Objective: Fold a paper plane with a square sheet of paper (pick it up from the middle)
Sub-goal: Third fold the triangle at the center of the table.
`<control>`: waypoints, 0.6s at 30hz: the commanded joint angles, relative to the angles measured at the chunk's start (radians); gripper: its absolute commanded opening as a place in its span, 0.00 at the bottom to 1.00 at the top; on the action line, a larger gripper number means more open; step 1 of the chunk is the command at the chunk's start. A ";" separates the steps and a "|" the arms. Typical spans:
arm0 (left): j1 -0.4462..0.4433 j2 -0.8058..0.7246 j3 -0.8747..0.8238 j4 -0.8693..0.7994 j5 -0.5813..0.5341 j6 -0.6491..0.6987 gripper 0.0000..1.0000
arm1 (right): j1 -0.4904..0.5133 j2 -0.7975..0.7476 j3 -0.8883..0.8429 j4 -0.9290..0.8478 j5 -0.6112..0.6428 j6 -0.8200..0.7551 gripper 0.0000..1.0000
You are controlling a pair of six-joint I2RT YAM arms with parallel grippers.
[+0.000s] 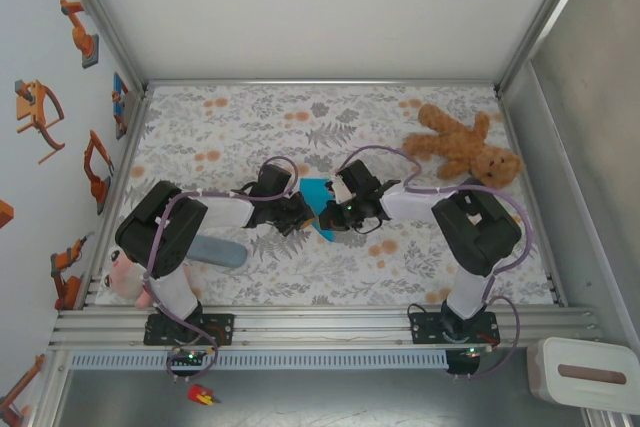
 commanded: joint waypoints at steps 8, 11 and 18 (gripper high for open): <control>-0.005 0.016 -0.036 -0.041 -0.010 -0.007 0.05 | 0.000 0.045 -0.008 0.029 -0.054 0.026 0.06; -0.005 0.016 -0.038 -0.041 -0.013 -0.007 0.05 | 0.000 0.052 -0.008 0.032 -0.063 0.029 0.06; -0.005 0.023 -0.042 -0.038 -0.014 -0.010 0.05 | 0.000 0.069 -0.020 0.046 -0.078 0.038 0.06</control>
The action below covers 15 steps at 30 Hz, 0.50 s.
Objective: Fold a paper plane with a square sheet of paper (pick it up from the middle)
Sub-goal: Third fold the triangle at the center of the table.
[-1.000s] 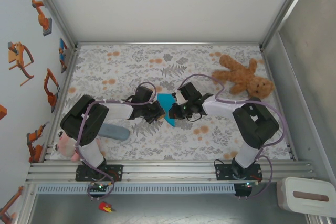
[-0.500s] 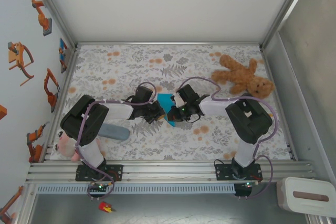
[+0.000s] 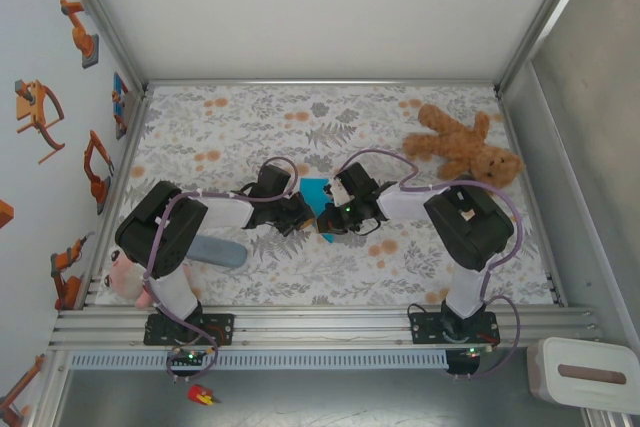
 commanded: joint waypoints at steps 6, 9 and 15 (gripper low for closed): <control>-0.003 0.021 -0.031 -0.062 -0.020 -0.010 0.05 | 0.000 0.035 -0.024 0.019 -0.032 0.017 0.06; -0.003 0.021 -0.031 -0.066 -0.022 -0.010 0.05 | 0.000 0.036 -0.030 0.021 -0.037 0.016 0.06; 0.000 0.023 -0.031 -0.074 -0.028 -0.007 0.05 | 0.001 0.028 -0.048 0.027 -0.062 0.015 0.06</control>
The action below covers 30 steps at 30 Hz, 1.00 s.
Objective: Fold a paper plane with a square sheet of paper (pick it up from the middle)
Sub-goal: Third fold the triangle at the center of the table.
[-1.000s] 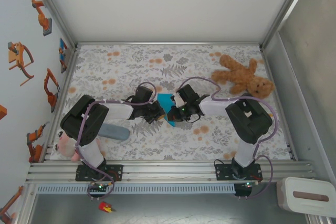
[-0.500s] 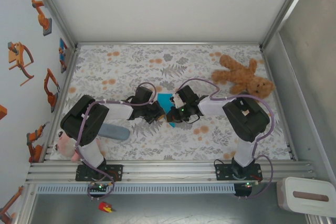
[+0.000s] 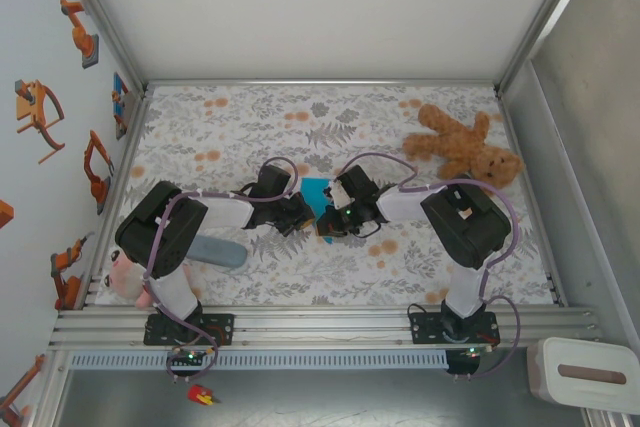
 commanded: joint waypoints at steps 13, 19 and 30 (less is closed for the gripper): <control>0.009 0.022 -0.022 -0.091 -0.029 0.005 0.04 | 0.001 -0.125 -0.060 -0.050 0.062 -0.001 0.06; 0.009 0.021 -0.018 -0.085 -0.022 0.004 0.04 | 0.000 -0.140 -0.066 -0.080 0.109 -0.006 0.06; 0.010 -0.012 -0.007 -0.065 0.008 0.003 0.08 | 0.002 -0.119 -0.079 -0.074 0.038 -0.011 0.06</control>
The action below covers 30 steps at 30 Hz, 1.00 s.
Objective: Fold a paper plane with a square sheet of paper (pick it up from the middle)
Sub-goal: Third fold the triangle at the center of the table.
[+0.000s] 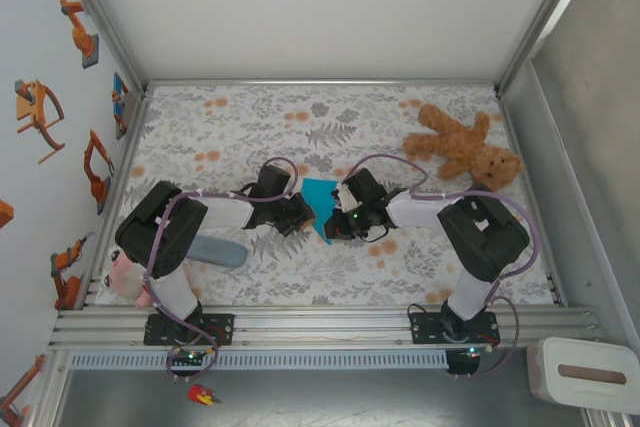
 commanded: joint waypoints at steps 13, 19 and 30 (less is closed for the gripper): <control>0.005 -0.056 0.005 -0.026 0.044 0.011 0.15 | 0.007 0.037 0.002 -0.024 -0.041 -0.022 0.06; 0.002 -0.049 0.002 -0.025 0.050 0.014 0.15 | 0.011 0.048 0.002 -0.025 -0.046 -0.026 0.06; 0.004 -0.025 -0.001 -0.050 0.032 0.017 0.14 | 0.018 0.069 0.015 -0.069 -0.017 -0.050 0.05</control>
